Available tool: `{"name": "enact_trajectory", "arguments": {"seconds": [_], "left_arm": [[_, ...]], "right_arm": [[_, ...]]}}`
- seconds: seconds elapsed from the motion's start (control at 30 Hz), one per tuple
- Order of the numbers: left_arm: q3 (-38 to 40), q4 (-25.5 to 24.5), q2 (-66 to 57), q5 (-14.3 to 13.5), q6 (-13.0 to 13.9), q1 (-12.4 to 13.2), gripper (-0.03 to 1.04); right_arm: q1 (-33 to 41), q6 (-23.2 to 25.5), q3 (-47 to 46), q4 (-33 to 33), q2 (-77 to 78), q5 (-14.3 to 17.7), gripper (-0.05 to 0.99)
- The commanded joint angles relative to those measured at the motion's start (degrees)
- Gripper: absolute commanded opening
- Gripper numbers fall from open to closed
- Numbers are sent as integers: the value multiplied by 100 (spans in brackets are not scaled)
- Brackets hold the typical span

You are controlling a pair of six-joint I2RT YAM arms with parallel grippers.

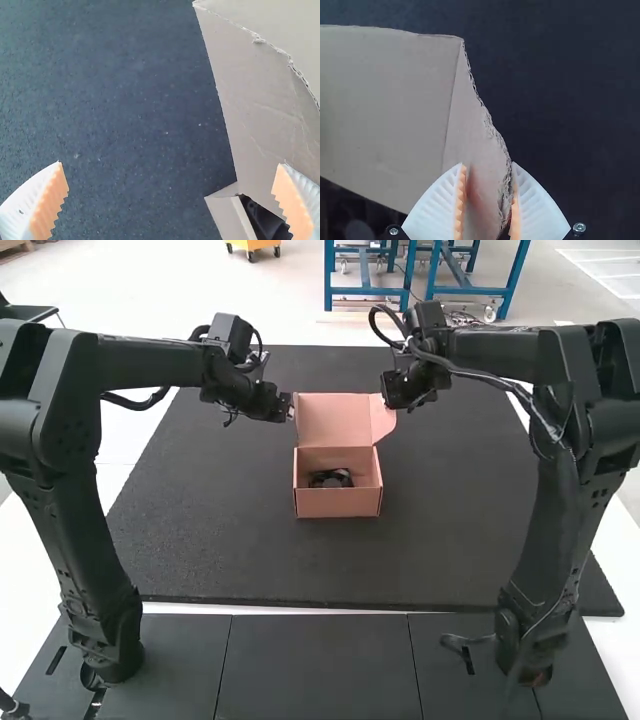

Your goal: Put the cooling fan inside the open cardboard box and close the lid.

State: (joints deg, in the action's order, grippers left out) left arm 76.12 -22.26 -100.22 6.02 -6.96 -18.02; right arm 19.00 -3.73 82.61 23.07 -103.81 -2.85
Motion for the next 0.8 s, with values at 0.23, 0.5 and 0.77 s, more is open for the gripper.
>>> {"name": "enact_trajectory", "arguments": {"seconds": [0.23, 0.5, 0.77], "left_arm": [[246, 38, -85, 48, -60, -105, 96], [263, 38, -85, 39, -69, -105, 96], [369, -15, -85, 39, -69, -105, 96]], "right_arm": [[-2, -32, 326, 189, -8, -110, 15], [-2, -32, 326, 303, -8, -198, 9], [-2, -40, 335, 400, 10, -268, -1]]}}
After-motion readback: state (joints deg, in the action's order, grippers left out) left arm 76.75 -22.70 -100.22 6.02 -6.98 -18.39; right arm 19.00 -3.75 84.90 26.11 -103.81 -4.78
